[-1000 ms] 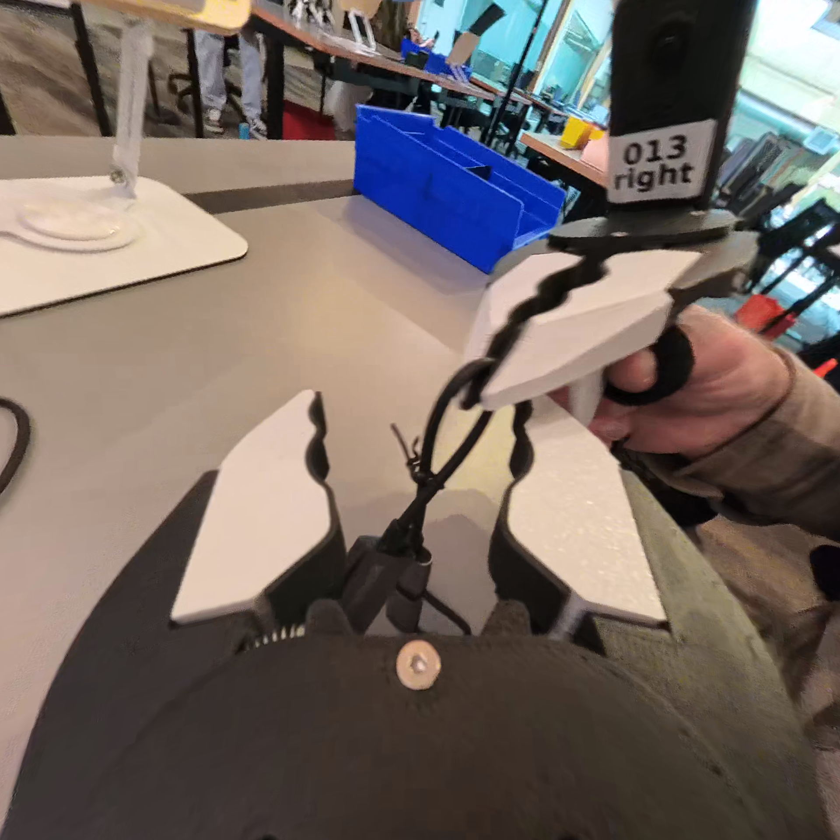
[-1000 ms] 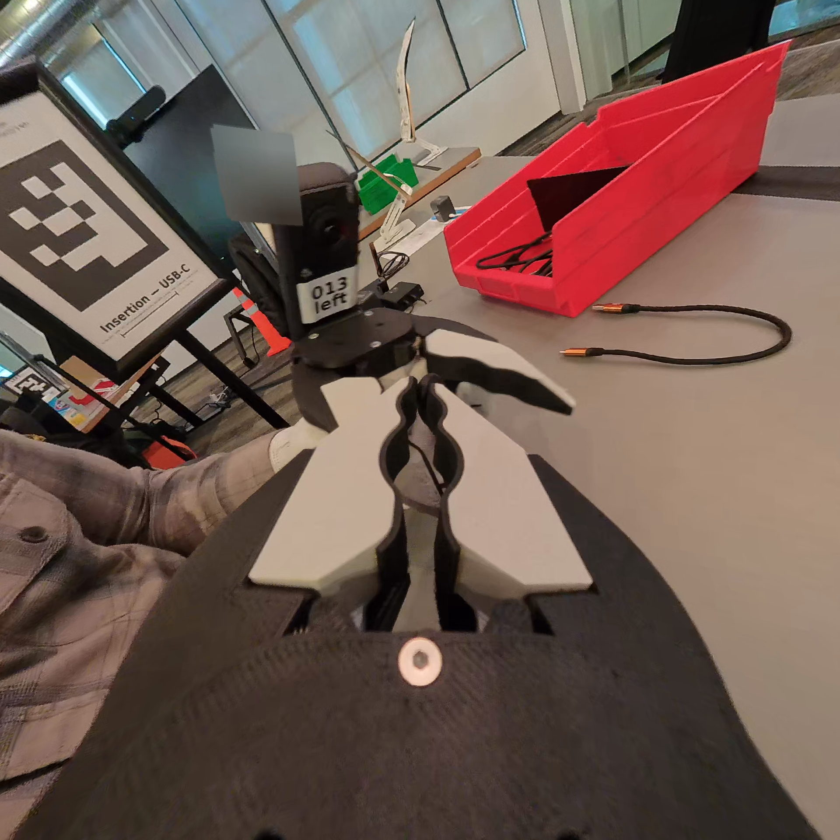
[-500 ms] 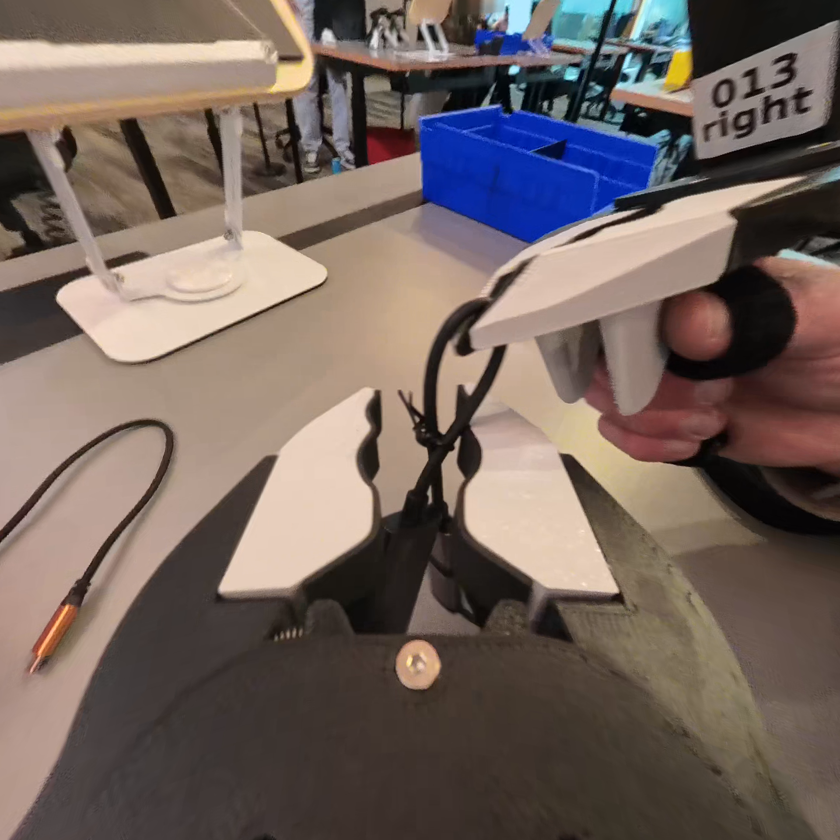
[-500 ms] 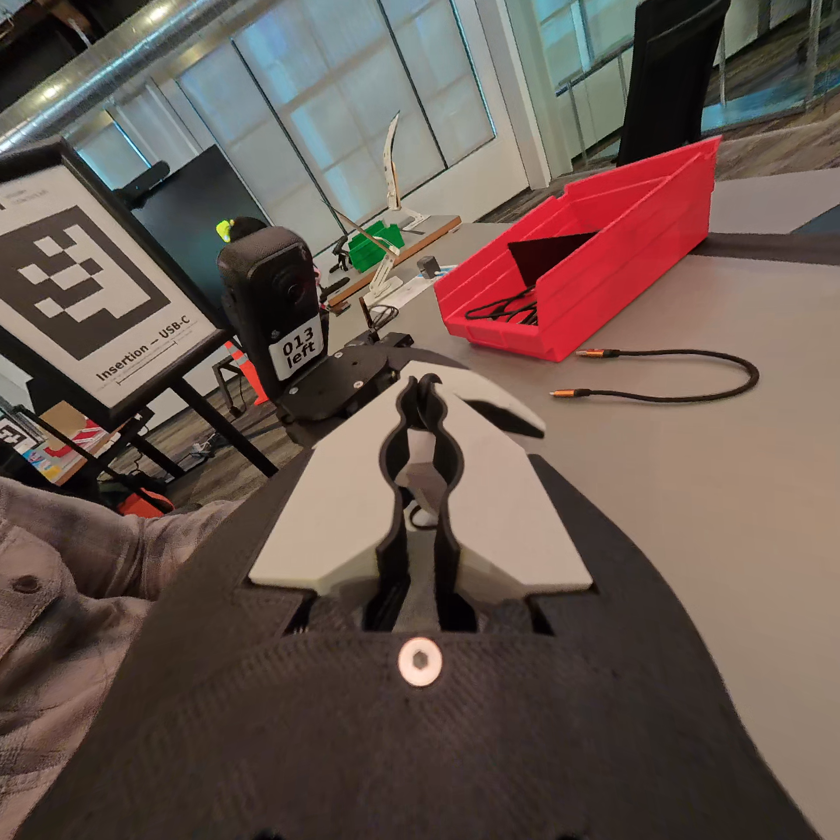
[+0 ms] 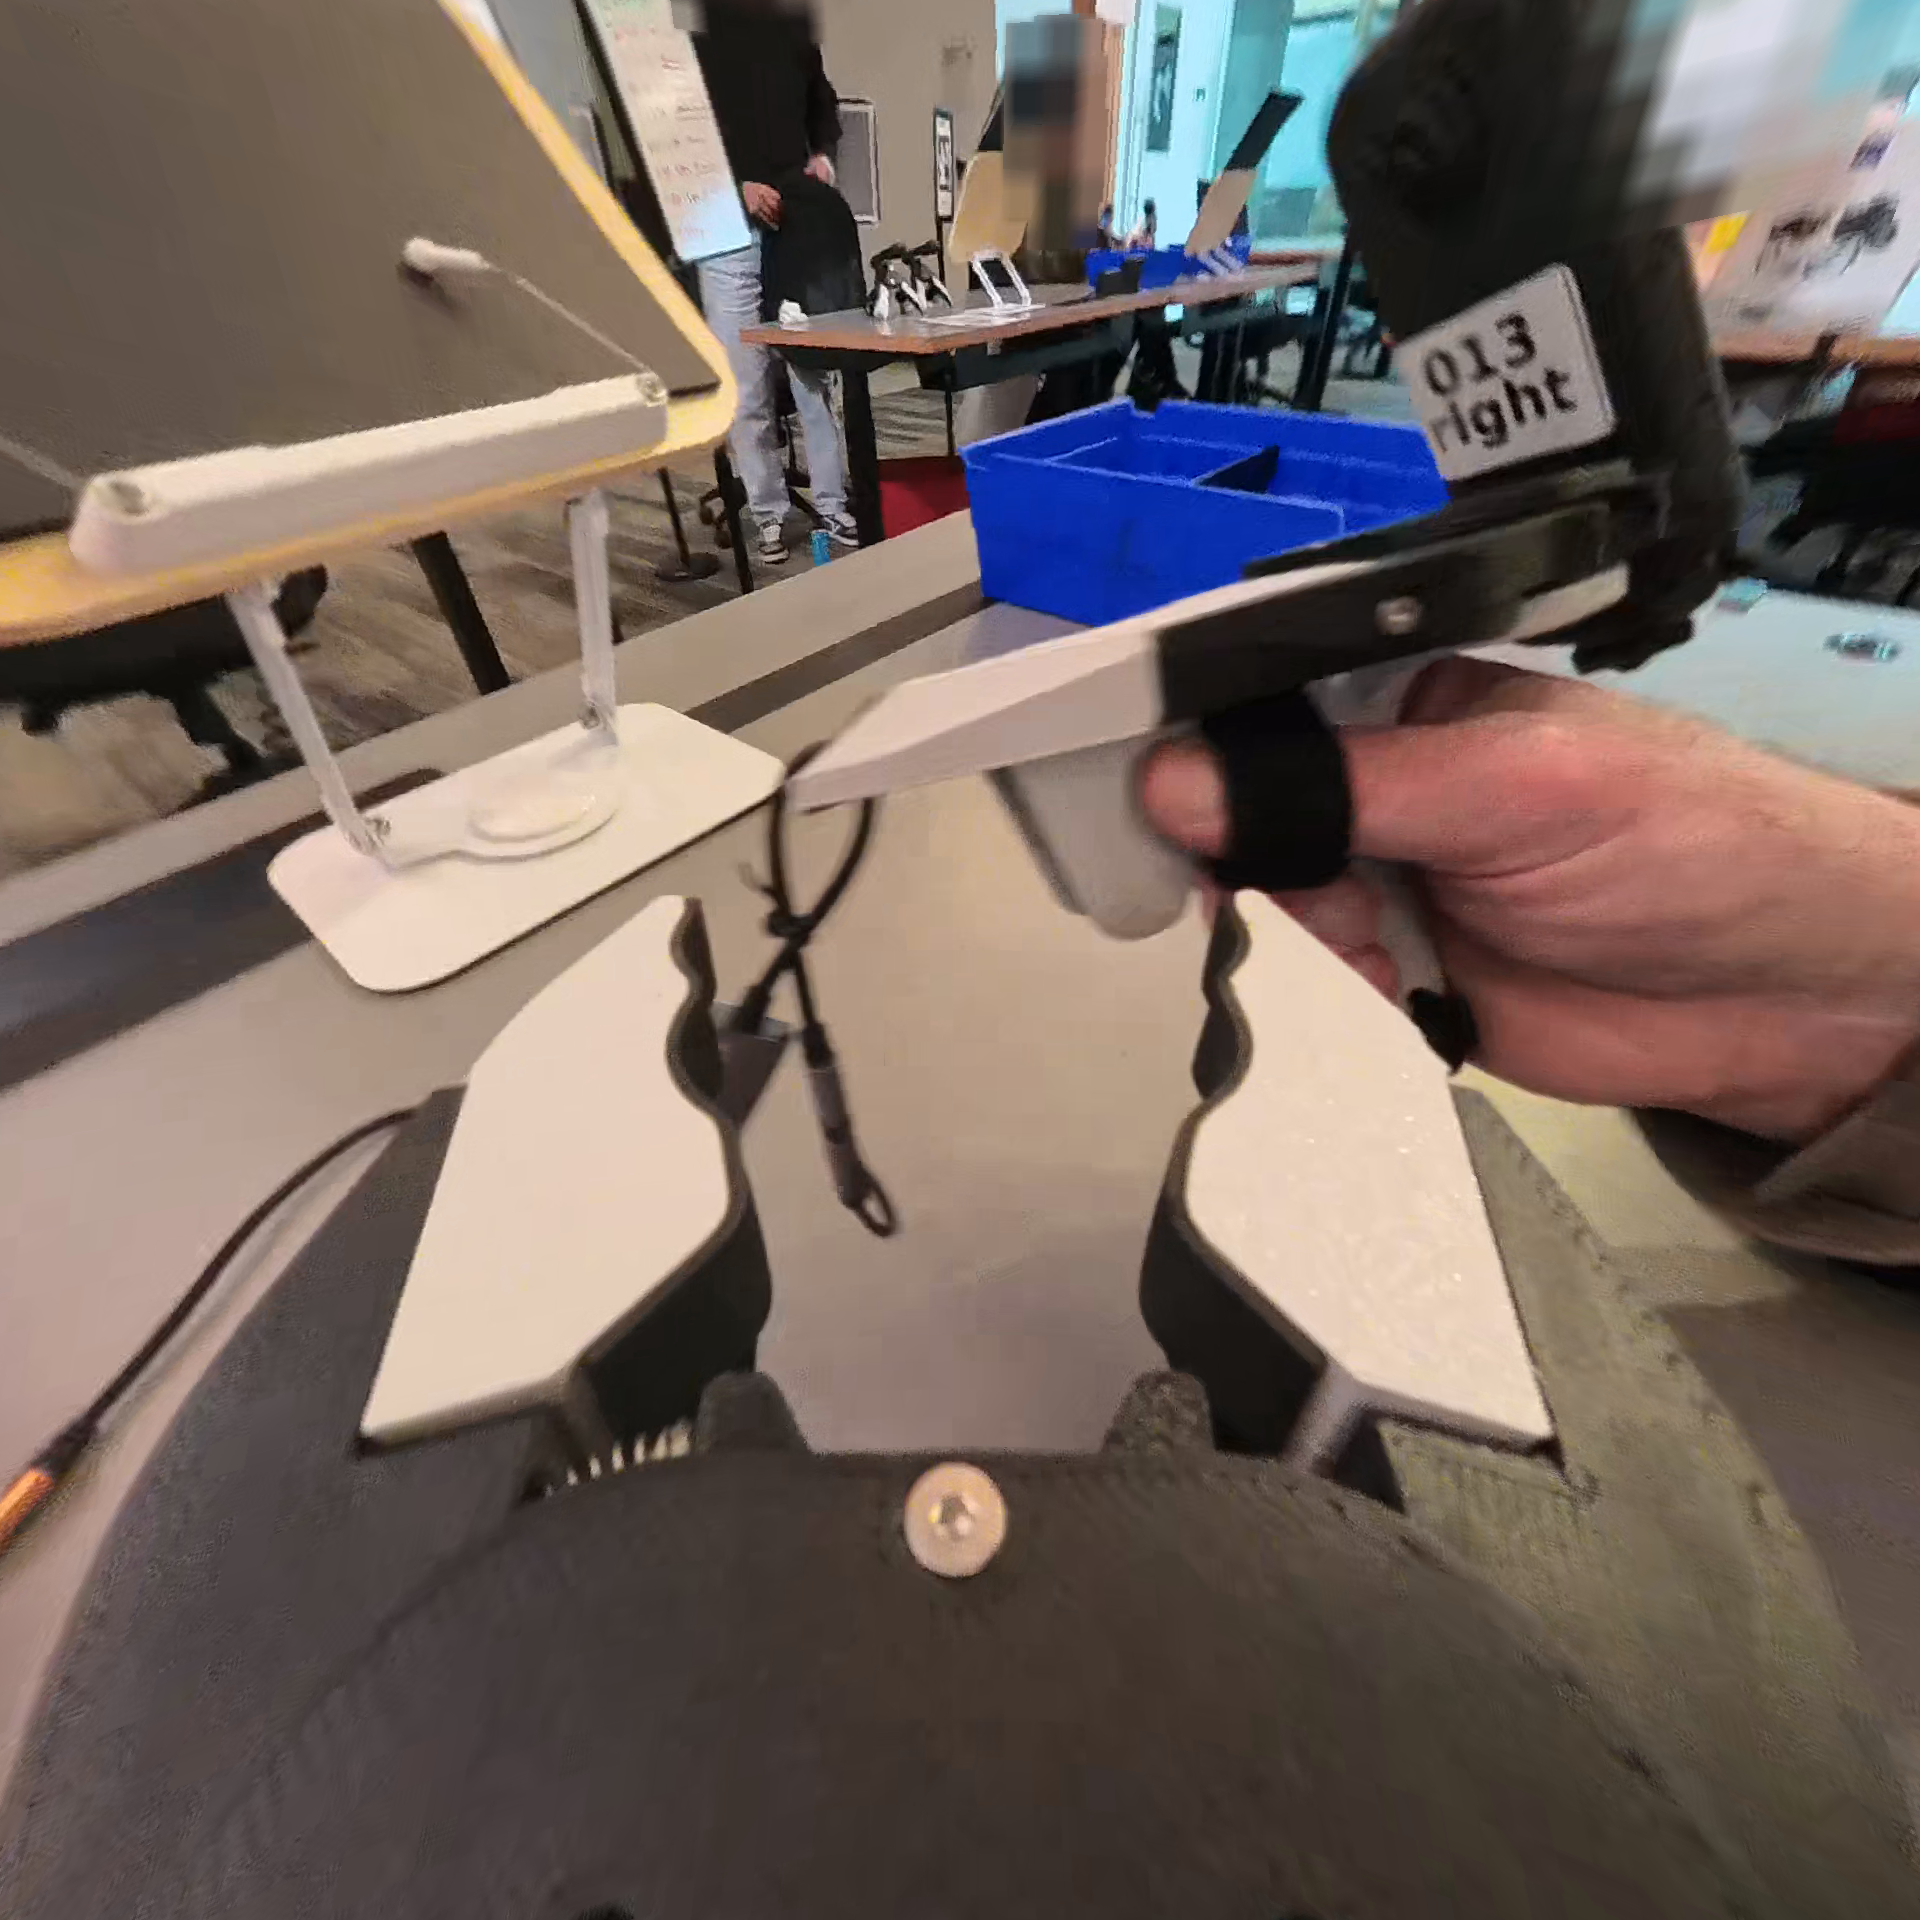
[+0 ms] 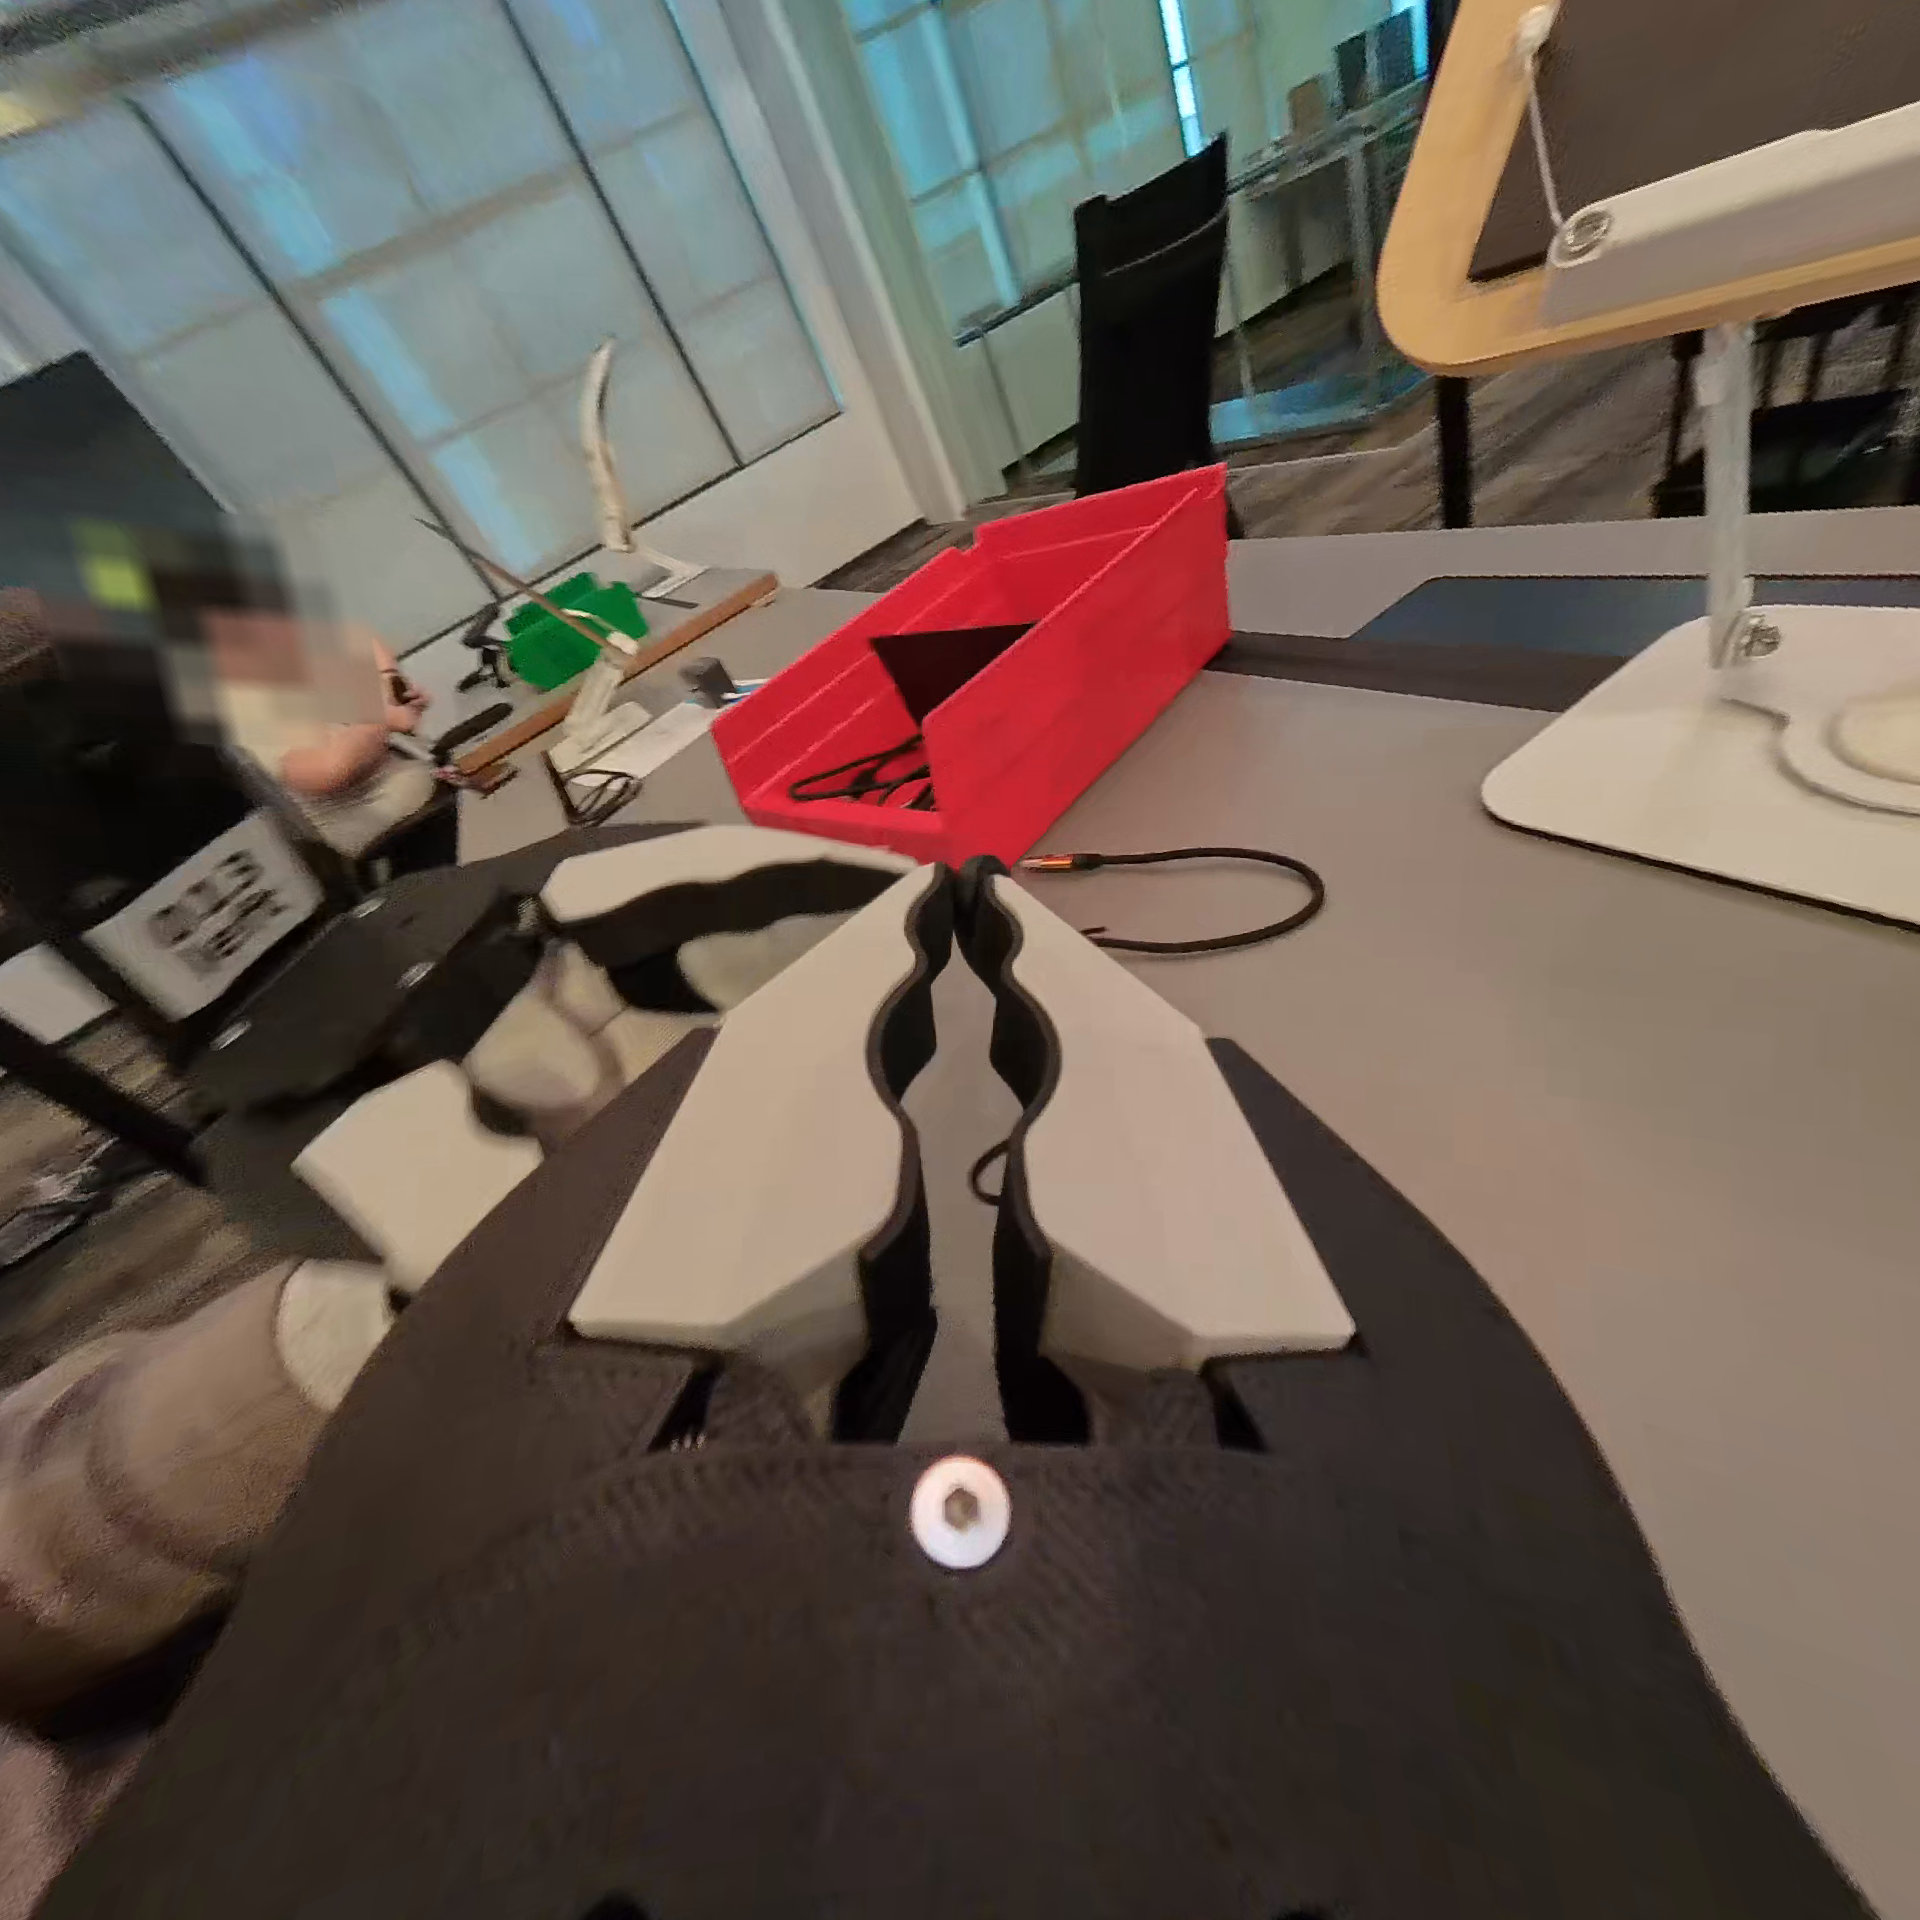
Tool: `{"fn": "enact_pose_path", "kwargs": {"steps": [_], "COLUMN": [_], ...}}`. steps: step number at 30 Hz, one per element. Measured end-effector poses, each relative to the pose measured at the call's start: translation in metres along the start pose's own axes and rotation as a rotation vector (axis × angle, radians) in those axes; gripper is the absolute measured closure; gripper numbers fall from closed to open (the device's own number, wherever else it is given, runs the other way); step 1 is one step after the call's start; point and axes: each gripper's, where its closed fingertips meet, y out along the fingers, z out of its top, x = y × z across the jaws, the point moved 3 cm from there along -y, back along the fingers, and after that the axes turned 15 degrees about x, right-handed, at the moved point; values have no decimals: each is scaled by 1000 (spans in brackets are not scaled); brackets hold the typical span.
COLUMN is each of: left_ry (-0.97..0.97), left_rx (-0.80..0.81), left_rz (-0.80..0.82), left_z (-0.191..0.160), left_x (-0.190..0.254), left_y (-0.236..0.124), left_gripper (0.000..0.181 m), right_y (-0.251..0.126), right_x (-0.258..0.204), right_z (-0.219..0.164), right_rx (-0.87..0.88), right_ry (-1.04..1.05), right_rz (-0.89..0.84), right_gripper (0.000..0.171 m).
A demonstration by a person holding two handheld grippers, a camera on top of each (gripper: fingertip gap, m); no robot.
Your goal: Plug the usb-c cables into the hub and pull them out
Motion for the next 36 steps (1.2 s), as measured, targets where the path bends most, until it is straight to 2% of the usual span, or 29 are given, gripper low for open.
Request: {"fn": "enact_pose_path", "kwargs": {"steps": [2,4,7,9,15,17,18,19,20,23,26,27,30,32,35,36], "left_ry": [69,96,166,171,105,58,43,9,-17,91,253,255,281,275,316,328], "left_rx": [-6,-11,-9,21,55,55,37,12,0,10,38,24,-74,-139,-228,-247], "left_rz": [-22,-54,-67,-67,-110,-125,-136,-156,-149,-73,80,128,230,228,179,162], "left_z": [-2,-5,-10,-9,-9,-12,-14,-16,-17,-9,4,4,-7,-20,-35,-38], "left_x": [11,20,28,30,30,26,26,30,30,28,10,-1,-35,-45,-41,-39], "left_y": [5,11,14,14,13,13,13,12,12,9,-2,-6,-16,-14,-5,-3], "left_gripper": [97,92,102,102,99,85,85,95,98,107,93,81,65,56,68,79], "right_y": [8,13,18,17,19,19,19,19,20,21,15,11,2,-1,-5,-6], "right_x": [6,9,-1,-4,-14,-18,-18,-17,-16,-13,3,7,8,2,-10,-14], "right_z": [-3,-5,-8,-6,-7,-10,-12,-12,-11,-1,4,5,11,12,13,13], "right_rx": [17,24,24,42,18,1,-3,2,6,33,56,58,83,101,122,126], "right_ry": [26,60,60,90,92,86,77,99,109,33,105,117,219,331,448,485], "right_rz": [-33,-38,-17,-8,26,30,29,39,42,33,9,3,26,71,127,146], "right_gripper": [171,171,171,171,171,171,171,171,171,171,171,171,171,170,171,171]}}
